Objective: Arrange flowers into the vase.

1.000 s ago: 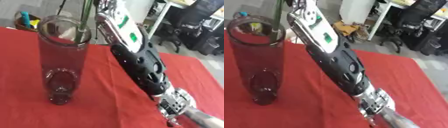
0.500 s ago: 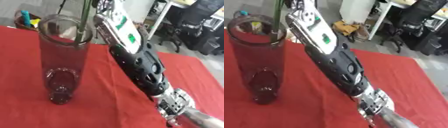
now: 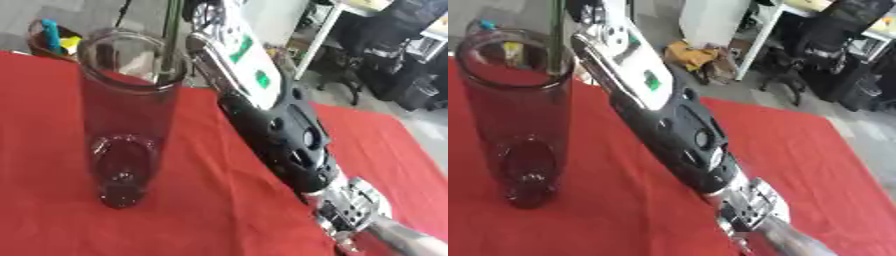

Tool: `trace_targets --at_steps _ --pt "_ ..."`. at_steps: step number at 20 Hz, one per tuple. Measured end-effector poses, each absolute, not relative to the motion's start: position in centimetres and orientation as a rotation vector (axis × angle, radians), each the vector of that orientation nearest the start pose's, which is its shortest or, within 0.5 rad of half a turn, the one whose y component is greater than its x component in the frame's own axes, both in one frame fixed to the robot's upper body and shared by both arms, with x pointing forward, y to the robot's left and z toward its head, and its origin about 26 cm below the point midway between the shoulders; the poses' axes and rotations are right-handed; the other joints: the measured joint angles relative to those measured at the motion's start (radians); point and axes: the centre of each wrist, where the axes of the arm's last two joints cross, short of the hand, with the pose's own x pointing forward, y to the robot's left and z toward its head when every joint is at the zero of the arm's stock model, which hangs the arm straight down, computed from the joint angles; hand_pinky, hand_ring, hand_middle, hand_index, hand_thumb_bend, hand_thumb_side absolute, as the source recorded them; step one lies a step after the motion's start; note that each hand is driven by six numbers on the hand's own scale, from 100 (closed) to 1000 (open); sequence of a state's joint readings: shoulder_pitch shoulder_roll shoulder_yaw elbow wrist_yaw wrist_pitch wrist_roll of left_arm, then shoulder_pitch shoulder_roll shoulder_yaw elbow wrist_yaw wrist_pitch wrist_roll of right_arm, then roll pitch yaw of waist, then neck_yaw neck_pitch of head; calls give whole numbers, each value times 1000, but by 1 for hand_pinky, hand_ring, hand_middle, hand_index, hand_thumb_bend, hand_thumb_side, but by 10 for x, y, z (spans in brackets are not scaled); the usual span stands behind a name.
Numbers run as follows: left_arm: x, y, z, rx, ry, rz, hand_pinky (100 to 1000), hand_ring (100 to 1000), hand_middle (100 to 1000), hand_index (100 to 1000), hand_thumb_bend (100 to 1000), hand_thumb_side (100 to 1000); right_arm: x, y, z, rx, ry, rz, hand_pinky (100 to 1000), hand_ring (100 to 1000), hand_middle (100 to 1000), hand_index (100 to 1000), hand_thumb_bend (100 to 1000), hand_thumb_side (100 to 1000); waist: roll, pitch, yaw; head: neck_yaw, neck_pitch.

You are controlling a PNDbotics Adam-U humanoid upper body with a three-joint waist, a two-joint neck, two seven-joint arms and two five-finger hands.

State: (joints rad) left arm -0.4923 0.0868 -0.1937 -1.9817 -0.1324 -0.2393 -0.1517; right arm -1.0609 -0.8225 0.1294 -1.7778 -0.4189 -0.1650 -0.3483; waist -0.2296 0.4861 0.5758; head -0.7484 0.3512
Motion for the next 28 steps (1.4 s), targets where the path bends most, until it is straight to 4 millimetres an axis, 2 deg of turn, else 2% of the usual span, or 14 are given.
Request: trace_targets --at_steps 3,5,8,11,20,28 --pt "305 152 228 286 3442 850 628 441 660 788 117 1000 312 -252 435 137 3343 -416 757 788 100 230 100 922 1 0 -1 0 0" --pt "305 152 228 288 3441 851 629 442 661 788 117 1000 310 -251 435 176 3343 -463 778 802 100 243 100 930 4 0 -1 0 0" --pt "305 152 228 291 3441 851 629 442 661 787 117 1000 309 -251 436 228 3341 -521 813 834 100 313 100 957 6 0 -1 0 1" --pt "305 152 228 293 3441 852 629 442 661 784 117 1000 307 -250 436 269 3339 -566 817 840 100 353 100 958 7 0 -3 1 6" --pt "305 152 228 300 3443 852 629 442 663 781 117 1000 304 -250 431 318 3310 -602 796 818 100 347 100 825 9 -1 -5 5 9" --pt "305 152 228 304 3445 865 628 443 665 781 116 1000 301 -249 428 406 3284 -719 785 808 100 328 100 786 13 -4 -10 7 10"
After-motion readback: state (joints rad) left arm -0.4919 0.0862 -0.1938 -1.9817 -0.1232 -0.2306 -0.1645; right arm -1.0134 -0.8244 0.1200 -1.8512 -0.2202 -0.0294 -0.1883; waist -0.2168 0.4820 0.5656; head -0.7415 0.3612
